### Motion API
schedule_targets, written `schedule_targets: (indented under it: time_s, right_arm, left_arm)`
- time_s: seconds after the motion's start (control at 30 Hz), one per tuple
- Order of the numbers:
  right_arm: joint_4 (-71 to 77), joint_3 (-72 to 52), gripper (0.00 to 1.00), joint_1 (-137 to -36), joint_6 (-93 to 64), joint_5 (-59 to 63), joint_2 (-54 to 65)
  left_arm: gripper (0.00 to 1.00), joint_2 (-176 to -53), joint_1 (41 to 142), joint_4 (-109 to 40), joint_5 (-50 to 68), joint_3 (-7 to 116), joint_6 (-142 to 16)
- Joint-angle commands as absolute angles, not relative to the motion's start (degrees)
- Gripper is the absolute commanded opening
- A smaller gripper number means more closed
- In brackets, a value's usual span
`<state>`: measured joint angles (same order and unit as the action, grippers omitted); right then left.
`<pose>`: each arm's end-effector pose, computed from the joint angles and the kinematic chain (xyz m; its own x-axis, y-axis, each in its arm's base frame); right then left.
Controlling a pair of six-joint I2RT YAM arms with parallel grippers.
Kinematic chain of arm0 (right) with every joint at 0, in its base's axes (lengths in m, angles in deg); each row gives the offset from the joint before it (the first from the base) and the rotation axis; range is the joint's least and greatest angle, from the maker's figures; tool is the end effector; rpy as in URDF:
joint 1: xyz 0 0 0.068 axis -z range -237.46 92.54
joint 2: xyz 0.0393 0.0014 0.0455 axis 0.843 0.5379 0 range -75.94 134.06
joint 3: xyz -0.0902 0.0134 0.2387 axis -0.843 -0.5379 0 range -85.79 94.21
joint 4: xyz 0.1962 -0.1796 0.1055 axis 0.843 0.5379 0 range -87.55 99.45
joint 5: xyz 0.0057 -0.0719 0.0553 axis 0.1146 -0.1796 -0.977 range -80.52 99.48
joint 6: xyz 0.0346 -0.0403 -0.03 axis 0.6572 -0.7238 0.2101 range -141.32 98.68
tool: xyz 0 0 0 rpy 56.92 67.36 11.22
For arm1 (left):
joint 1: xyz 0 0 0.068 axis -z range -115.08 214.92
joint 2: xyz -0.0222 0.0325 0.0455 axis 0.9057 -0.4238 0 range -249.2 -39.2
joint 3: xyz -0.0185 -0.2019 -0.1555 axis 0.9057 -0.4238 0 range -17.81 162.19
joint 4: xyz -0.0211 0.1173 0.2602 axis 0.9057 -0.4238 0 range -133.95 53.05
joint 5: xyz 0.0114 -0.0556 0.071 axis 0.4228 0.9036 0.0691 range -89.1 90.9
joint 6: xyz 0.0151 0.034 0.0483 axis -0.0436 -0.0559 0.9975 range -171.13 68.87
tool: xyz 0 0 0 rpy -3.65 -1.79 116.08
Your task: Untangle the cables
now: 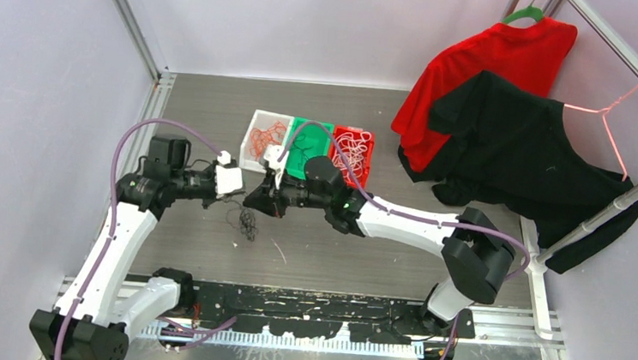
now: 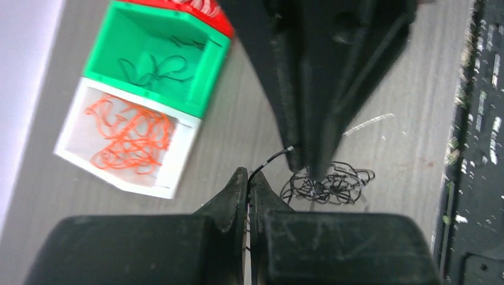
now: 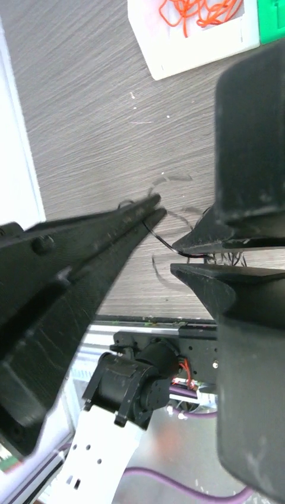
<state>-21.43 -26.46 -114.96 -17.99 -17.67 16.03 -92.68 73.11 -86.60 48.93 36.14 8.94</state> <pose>0.1987 0.3505 0.2462 -0.1393 -0.1226 -0.9826 -0.9864 0.1051 0.1267 0.2057 -0.0638 0.2945 0.1257 0.5674 -0.8138 0.9367 0.2023 0.2858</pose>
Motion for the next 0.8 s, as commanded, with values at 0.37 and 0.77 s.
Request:
schedule_targets:
  time_s: [0.37,0.77]
  right_arm:
    - [-66.95,-35.16,0.64,-109.72,20.31,-18.80,11.64]
    - [-55.61,-37.74,0.44,-111.68,16.35,-5.75,6.51]
  left_arm:
    - [0.00,-85.57,79.40,-70.38,52.63,44.43,-24.12]
    - [0.00,-86.92,80.72,-69.99,52.20,52.09,-31.39]
